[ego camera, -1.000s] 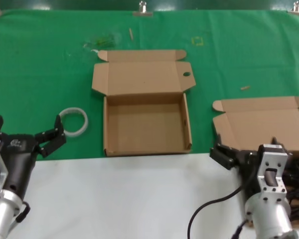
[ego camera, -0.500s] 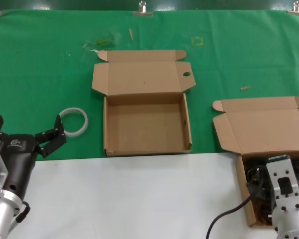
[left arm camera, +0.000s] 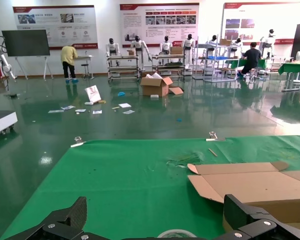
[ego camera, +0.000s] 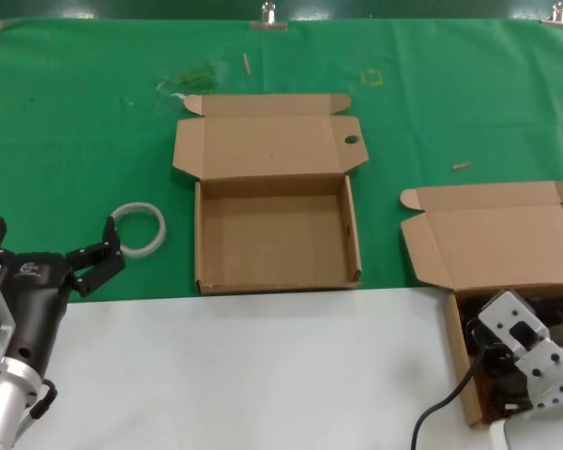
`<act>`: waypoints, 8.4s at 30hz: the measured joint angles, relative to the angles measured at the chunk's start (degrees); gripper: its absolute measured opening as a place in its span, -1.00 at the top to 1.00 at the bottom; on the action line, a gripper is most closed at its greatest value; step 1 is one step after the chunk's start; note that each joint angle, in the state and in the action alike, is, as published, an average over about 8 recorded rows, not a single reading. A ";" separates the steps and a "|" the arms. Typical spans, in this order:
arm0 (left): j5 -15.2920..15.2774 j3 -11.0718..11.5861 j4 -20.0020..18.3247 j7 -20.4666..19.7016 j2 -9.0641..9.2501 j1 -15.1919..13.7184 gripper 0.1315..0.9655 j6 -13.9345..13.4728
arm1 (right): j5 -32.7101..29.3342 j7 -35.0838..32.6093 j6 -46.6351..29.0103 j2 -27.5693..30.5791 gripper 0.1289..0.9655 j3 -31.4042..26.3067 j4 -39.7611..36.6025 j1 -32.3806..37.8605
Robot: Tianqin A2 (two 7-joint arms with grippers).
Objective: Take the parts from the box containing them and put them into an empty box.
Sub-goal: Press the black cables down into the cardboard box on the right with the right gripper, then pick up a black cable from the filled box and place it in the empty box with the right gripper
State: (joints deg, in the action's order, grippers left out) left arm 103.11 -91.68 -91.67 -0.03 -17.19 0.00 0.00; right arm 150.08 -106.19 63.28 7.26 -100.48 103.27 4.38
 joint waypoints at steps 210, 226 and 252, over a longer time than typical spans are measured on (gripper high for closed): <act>0.01 0.00 0.00 0.02 0.00 0.00 -1.00 0.00 | 7.59 -4.88 -19.90 -2.15 0.83 -24.04 -26.85 26.05; 0.01 0.00 0.00 0.02 0.00 0.00 -1.00 0.00 | 7.65 -0.79 -25.18 -2.02 0.83 -28.37 -33.40 28.71; 0.01 0.00 0.00 0.02 0.00 0.00 -1.00 0.00 | 7.65 7.62 -29.04 -1.84 0.83 -34.19 -38.36 32.11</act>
State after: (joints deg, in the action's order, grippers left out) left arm 103.12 -91.68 -91.67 -0.01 -17.19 0.00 0.00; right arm 157.74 -98.58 34.25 5.42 -134.67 64.91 36.48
